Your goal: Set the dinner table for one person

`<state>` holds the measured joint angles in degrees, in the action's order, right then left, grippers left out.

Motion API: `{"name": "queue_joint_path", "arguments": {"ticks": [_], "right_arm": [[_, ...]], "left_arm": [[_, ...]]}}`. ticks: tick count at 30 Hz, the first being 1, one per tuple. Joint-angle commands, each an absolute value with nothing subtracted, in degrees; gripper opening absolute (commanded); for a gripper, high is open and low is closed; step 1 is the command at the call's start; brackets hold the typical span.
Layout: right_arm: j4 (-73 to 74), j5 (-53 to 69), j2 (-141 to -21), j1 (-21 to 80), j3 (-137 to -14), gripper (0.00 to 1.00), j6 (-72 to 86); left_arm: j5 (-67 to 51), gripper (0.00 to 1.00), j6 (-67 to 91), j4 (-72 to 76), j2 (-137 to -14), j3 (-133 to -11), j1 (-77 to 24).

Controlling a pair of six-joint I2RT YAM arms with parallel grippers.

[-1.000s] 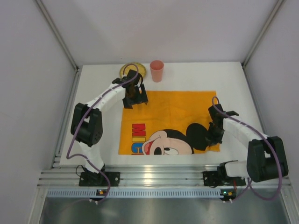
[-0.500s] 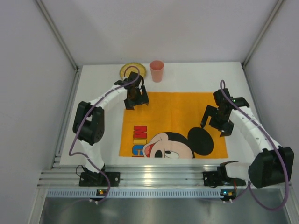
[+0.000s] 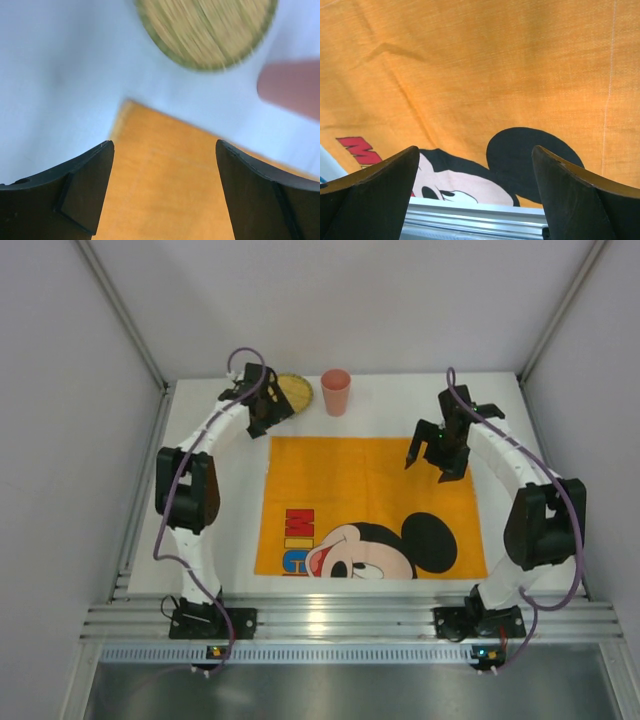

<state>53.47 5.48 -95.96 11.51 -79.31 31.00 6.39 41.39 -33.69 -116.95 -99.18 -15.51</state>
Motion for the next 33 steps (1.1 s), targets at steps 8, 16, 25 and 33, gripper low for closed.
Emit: {"name": "queue_joint_path", "arguments": {"ticks": [8,16,25,33], "right_arm": [[50.8,11.95,-89.12,12.13,-79.7,1.0,30.59],[52.38,12.92,-96.14,11.78,-91.13,1.0,30.85],[50.98,13.97,-107.63,12.65,-102.46,1.0,33.83],[49.93,17.05,-130.41,16.17,-137.7,1.0,40.6]], "left_arm": [[-13.16,0.9,50.0,-5.12,-121.71,-90.79,1.13],[-21.09,0.9,55.28,6.16,-132.0,-96.83,2.99],[-23.73,0.55,54.32,-3.51,-146.42,-113.28,1.85],[-26.54,0.0,52.56,-3.71,-146.17,-111.47,1.67]]}}
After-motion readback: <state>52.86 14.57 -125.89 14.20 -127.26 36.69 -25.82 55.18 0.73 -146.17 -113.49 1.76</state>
